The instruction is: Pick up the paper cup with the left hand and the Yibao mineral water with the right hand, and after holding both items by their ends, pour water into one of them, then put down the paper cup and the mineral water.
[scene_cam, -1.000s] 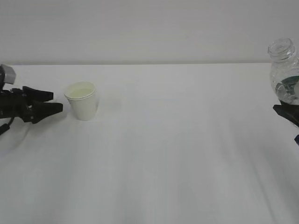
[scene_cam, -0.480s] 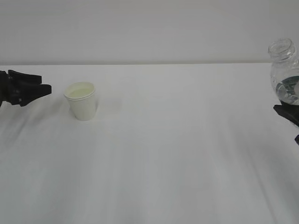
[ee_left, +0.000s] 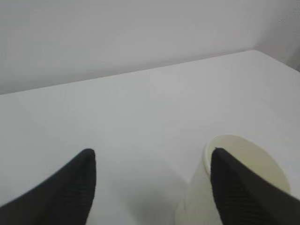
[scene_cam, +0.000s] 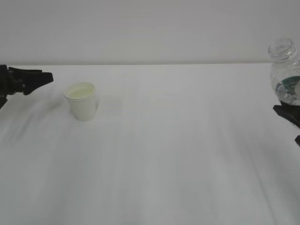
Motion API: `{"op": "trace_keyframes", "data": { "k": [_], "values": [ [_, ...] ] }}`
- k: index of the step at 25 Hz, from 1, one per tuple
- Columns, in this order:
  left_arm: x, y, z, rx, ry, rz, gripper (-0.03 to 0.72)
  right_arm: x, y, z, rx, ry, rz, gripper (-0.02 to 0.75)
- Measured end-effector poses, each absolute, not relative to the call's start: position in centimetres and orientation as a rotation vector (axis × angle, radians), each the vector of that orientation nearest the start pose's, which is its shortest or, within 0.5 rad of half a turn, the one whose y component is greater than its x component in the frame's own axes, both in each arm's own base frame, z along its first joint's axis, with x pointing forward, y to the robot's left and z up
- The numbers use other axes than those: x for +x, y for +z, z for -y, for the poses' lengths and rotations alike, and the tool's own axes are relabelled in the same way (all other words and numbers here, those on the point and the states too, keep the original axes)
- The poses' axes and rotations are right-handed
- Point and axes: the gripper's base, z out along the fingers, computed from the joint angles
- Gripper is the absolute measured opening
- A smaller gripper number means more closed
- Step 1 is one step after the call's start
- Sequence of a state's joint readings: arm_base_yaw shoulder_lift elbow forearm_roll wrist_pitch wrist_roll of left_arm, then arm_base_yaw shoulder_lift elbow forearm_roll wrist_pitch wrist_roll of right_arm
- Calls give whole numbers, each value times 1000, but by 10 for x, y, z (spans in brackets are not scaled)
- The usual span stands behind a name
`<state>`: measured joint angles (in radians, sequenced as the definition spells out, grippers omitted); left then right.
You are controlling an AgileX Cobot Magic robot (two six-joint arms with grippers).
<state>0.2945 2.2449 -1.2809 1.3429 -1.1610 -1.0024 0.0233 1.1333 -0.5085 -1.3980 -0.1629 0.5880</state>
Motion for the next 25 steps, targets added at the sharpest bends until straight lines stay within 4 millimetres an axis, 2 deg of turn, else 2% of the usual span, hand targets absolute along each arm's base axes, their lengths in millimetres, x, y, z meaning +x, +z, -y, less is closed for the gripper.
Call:
{"op": "trace_keyframes", "data": {
  "k": [8, 14, 25],
  "values": [
    [431, 127, -19, 449, -920, -1763, 512, 220, 242, -20, -885, -281, -1884, 455],
    [431, 128, -18, 442, -928, -1764, 509, 220, 243, -21, -836, -244, -1893, 455],
    [427, 163, -16, 530, -880, -1713, 508, 222, 241, -21, -777, -200, -1914, 455]
  ]
}}
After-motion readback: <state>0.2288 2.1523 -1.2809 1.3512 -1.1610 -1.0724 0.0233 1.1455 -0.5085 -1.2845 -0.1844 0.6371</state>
